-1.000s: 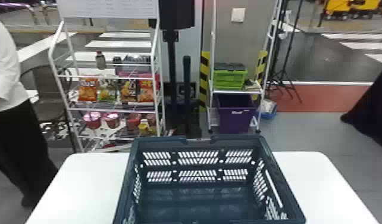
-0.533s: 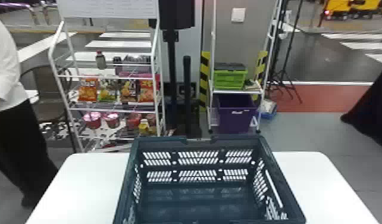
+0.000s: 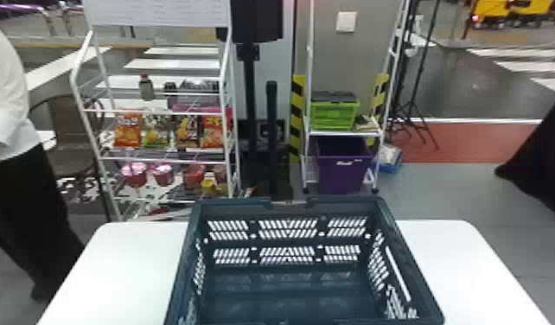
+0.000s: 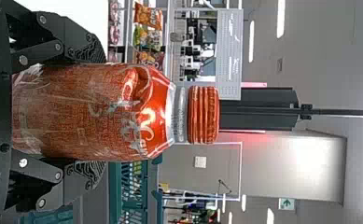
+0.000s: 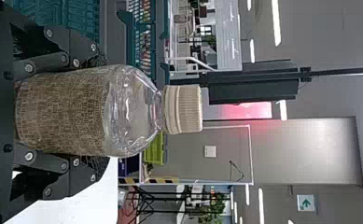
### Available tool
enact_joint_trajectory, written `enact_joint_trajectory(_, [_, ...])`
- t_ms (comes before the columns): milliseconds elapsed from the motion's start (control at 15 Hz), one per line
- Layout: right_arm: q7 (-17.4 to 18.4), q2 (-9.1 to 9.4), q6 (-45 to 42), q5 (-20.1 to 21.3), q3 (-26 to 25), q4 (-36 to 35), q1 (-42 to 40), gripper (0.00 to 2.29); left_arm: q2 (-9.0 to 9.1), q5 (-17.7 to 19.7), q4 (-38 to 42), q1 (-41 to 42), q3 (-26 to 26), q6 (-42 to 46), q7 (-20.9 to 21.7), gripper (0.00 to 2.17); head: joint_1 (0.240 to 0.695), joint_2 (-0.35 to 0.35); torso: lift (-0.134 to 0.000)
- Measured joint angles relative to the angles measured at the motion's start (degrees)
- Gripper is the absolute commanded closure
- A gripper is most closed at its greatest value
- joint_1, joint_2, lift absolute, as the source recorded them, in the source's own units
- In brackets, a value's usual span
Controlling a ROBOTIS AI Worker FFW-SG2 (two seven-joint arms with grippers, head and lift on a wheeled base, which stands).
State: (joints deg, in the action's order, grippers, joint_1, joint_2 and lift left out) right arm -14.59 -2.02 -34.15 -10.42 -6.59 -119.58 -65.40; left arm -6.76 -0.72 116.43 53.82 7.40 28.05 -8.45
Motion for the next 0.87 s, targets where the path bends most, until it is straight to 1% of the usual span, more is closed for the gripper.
enact_joint_trajectory(200, [-0.1, -0.01, 1.1, -0.3, 0.0, -0.4, 0.1, 1.73, -0.33, -0.4, -0.9, -1.0, 1.5, -0.1, -1.3, 2.15, 0.499, 0.0, 0.0])
enact_joint_trajectory(400, [0.0, 0.07, 2.1, -0.2, 0.2, -0.2, 0.6, 1.73, -0.82, -0.5, -1.0, -1.3, 1.9, -0.7, -2.3, 2.15, 0.499, 0.0, 0.0])
enact_joint_trajectory(600, [-0.1, 0.17, 2.0, -0.3, 0.4, -0.1, 0.6, 1.73, -1.3, -0.4, -0.9, -1.0, 1.9, -0.6, -2.4, 2.15, 0.499, 0.0, 0.0])
enact_joint_trajectory(867, [-0.1, 0.5, 1.4, 0.0, 0.5, -0.7, 0.0, 1.73, -1.47, -0.3, -0.9, -0.5, 1.9, 0.0, -2.4, 2.15, 0.499, 0.0, 0.0])
